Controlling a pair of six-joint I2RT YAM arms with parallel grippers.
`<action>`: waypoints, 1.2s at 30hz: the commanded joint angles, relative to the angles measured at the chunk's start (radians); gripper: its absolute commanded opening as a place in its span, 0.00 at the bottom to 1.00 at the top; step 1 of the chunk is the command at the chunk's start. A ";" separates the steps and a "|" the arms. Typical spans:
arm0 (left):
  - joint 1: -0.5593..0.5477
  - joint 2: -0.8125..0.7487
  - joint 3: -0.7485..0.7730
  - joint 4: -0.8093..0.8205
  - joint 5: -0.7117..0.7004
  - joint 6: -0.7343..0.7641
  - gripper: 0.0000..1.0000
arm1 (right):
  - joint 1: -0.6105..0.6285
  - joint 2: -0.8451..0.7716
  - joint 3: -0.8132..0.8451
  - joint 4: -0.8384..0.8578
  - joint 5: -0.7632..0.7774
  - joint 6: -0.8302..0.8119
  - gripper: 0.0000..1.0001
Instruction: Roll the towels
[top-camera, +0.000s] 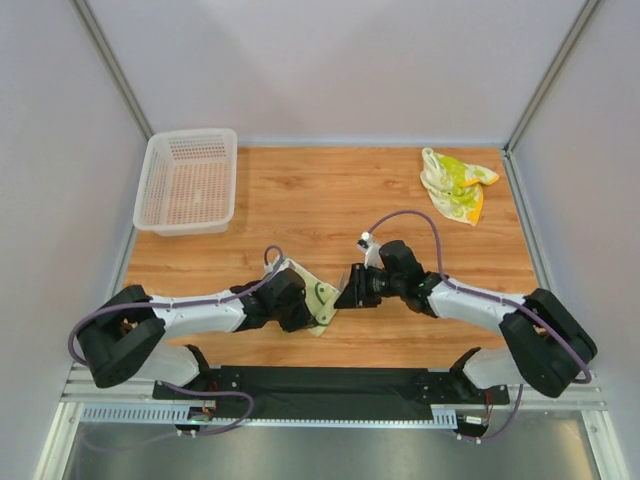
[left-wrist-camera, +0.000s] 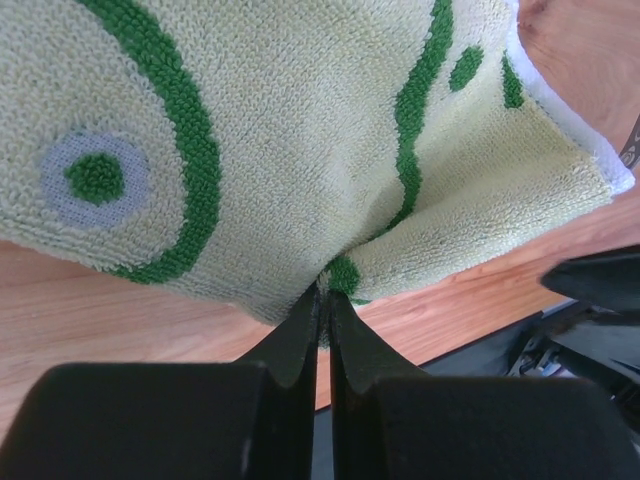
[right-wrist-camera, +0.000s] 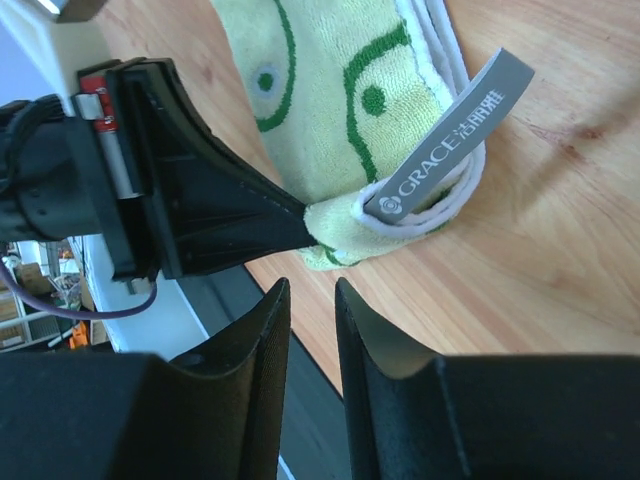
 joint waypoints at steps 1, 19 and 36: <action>0.011 0.047 -0.014 -0.037 -0.012 0.009 0.01 | 0.026 0.073 0.030 0.120 -0.025 0.008 0.26; 0.022 -0.010 -0.086 -0.042 0.014 0.018 0.02 | -0.020 0.457 0.176 0.203 0.004 0.074 0.22; -0.309 0.339 0.689 -1.120 -0.696 0.065 0.38 | -0.004 0.467 0.196 0.087 0.063 0.030 0.21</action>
